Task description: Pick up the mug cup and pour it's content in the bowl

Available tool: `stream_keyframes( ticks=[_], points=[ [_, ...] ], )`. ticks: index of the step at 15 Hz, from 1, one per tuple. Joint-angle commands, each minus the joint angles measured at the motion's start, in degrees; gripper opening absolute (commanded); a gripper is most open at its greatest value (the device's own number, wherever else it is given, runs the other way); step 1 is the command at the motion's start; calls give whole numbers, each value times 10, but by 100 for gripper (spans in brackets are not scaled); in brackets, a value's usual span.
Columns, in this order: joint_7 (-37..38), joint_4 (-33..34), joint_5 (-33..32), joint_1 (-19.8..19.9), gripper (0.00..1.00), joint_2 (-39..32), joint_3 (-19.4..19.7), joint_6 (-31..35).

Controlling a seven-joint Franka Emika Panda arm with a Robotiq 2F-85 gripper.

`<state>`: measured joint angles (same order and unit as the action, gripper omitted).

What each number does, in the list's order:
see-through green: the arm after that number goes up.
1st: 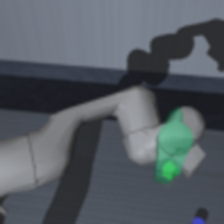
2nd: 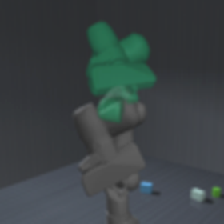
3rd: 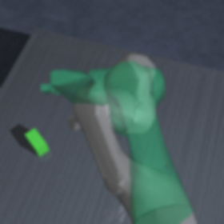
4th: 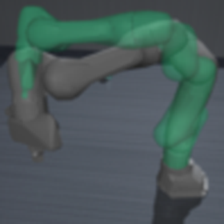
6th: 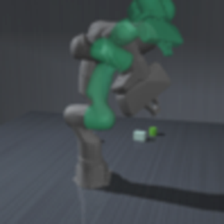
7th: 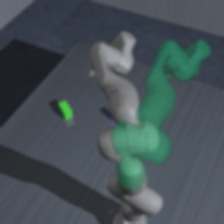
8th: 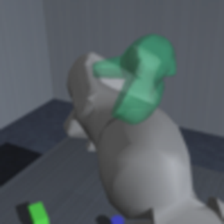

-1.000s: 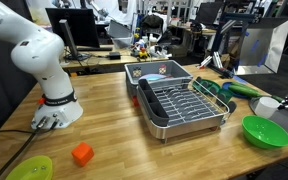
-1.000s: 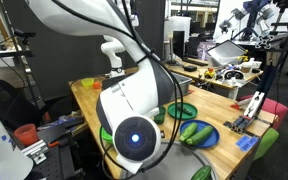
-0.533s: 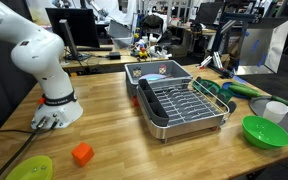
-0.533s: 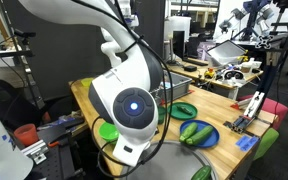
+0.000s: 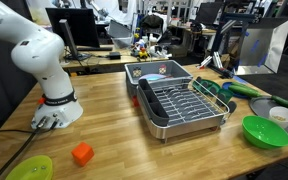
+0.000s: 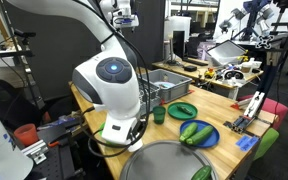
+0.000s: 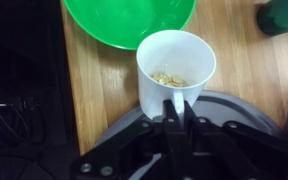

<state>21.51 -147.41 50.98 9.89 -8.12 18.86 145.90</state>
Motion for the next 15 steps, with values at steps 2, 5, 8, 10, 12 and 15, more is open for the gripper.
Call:
stream_keyframes(
  ticks=[2,5,8,10,12,15],
  points=[
    [24,-49,-31,3,2,61,-23,70],
    [31,-71,-46,4,2,88,-36,90],
    [43,-95,-62,2,2,112,-51,111],
    [52,-112,-70,1,2,129,-62,131],
    [54,-122,-74,1,2,140,-73,155],
    [71,-116,-89,2,2,133,-89,194]
  ],
)
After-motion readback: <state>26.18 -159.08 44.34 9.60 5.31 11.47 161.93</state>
